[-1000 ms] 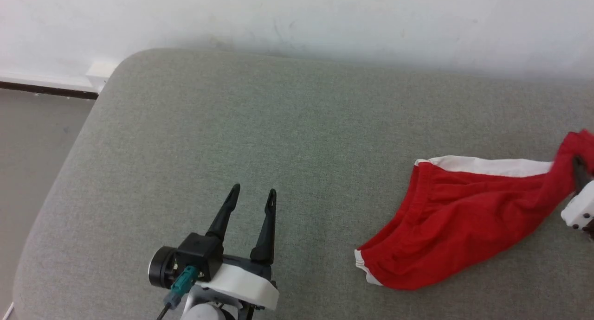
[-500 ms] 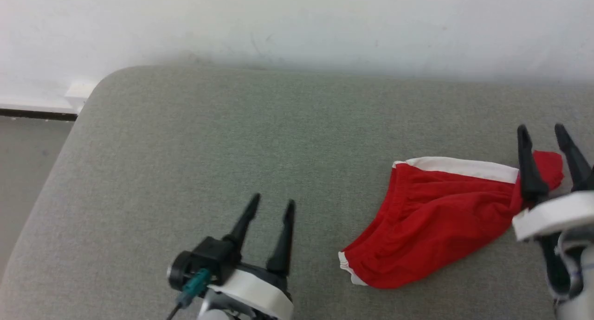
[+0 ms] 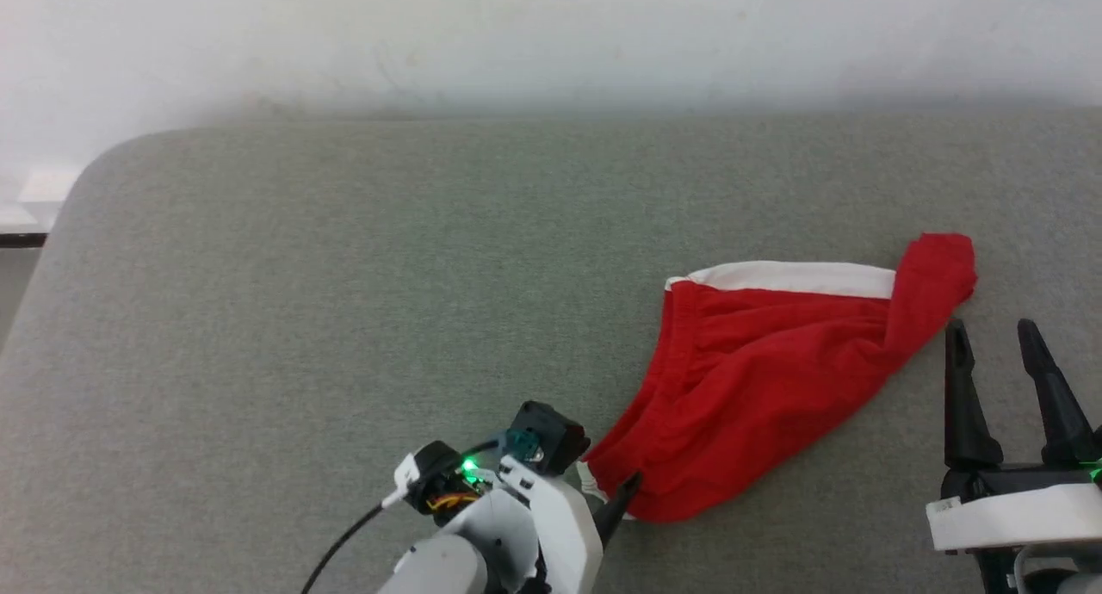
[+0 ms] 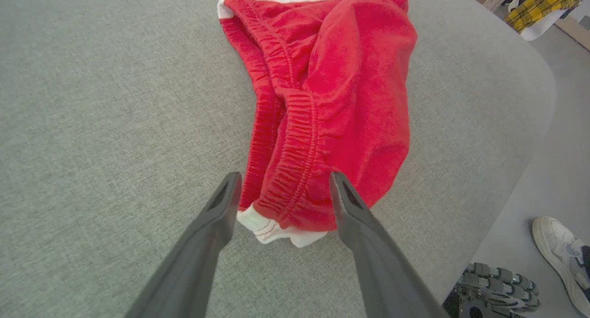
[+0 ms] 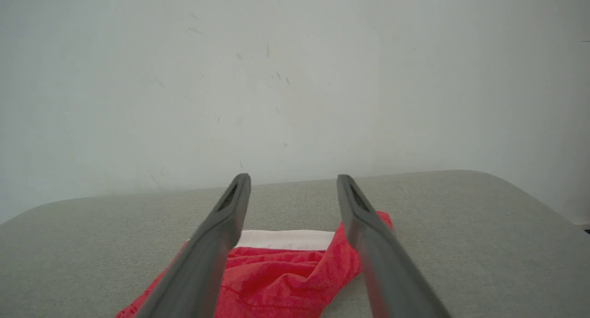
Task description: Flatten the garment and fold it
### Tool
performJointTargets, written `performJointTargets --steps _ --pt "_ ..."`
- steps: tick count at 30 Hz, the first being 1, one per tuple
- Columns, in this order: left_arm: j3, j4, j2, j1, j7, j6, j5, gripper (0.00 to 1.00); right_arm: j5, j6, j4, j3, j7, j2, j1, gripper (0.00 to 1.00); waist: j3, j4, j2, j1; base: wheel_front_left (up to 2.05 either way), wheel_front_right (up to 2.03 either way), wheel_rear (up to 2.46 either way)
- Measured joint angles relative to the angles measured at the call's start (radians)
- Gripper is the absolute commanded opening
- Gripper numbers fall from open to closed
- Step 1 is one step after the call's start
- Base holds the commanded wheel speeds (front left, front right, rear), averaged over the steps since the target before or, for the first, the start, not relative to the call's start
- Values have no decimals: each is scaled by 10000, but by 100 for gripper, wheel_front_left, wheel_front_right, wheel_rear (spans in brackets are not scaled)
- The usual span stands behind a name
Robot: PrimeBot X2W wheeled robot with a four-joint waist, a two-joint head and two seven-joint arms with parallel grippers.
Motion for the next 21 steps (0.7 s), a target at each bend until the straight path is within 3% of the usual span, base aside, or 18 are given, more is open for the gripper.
performJointTargets --steps 8,9,10,14,18,21 --pt "-489 853 297 -1079 805 -35 -242 100 -48 0 -31 -81 111 56 -101 100 632 -581 0 1 0 0 0" --pt "-564 941 301 -1140 849 -36 -320 28 -50 0 -2 -79 109 61 -116 100 711 -637 0 1 0 0 0" --pt "-616 1007 305 -1191 838 -40 -414 0 -81 0 44 -54 109 63 -127 100 784 -693 0 2 0 0 0" --pt "-382 842 209 -1405 180 -42 -1037 0 -339 0 234 31 58 82 -131 100 947 -837 0 2 0 0 0" --pt "640 355 -171 -1561 -895 -8 -2046 0 -408 0 414 36 58 90 -126 100 847 -776 0 1 0 0 0" --pt "1532 224 -199 -1725 -1597 378 -2424 0 -424 0 431 125 65 88 -126 100 717 -597 0 1 0 0 0"
